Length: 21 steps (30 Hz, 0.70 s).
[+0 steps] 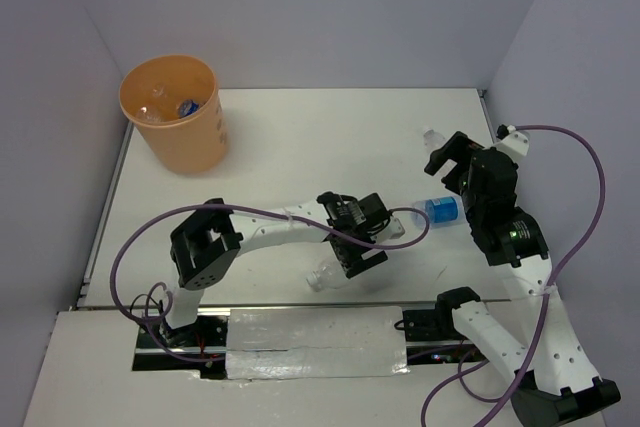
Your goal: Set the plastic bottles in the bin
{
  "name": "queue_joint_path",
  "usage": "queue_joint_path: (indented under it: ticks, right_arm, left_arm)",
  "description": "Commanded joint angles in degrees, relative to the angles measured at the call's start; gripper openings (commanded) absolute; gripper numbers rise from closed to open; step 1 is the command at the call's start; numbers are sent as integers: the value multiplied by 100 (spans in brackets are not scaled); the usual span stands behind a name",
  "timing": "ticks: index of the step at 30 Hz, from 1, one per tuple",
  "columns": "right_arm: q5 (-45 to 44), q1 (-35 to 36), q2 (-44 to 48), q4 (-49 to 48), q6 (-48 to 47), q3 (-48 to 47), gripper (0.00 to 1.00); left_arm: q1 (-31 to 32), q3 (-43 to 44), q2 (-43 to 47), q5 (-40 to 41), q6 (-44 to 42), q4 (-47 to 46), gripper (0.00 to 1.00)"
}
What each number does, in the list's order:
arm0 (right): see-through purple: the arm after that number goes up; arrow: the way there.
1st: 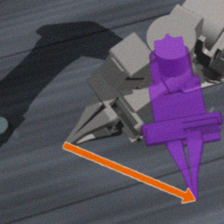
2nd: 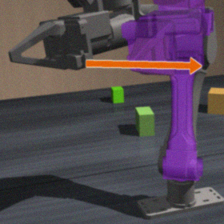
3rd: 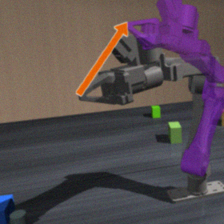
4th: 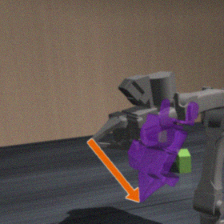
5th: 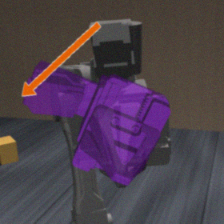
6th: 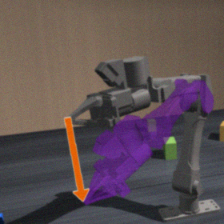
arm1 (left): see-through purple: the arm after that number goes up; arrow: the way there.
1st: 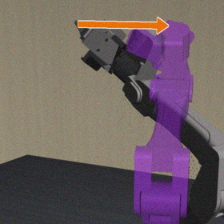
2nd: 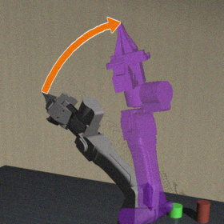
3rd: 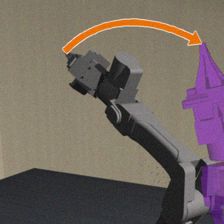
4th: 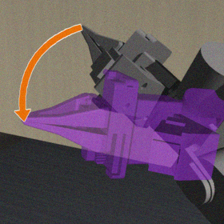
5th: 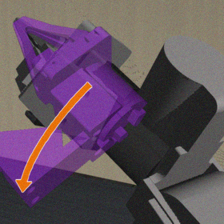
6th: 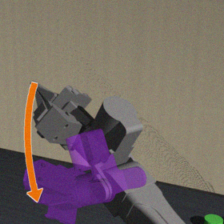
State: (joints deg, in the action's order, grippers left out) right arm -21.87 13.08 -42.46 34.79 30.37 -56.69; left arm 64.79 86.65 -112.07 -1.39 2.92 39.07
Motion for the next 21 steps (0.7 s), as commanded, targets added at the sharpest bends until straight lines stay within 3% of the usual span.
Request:
queue_joint_path:
  ticks: [1,8,12,21]
  right_arm:
    - [-28,-34,36,-86,-49,-141,100]
    - [25,-25,53,-121,-31,-141,100]
    - [16,-25,71,-121,-49,-150,100]
    - [86,-25,27,-200,-40,-211,100]
  left_arm:
    - [16,1,-78,-116,-151,-66,96]
    - [-2,0,-201,24,-160,-189,86]
    - [-46,80,-228,112,-116,-136,72]
    - [-862,89,659,112,139,-330,49]
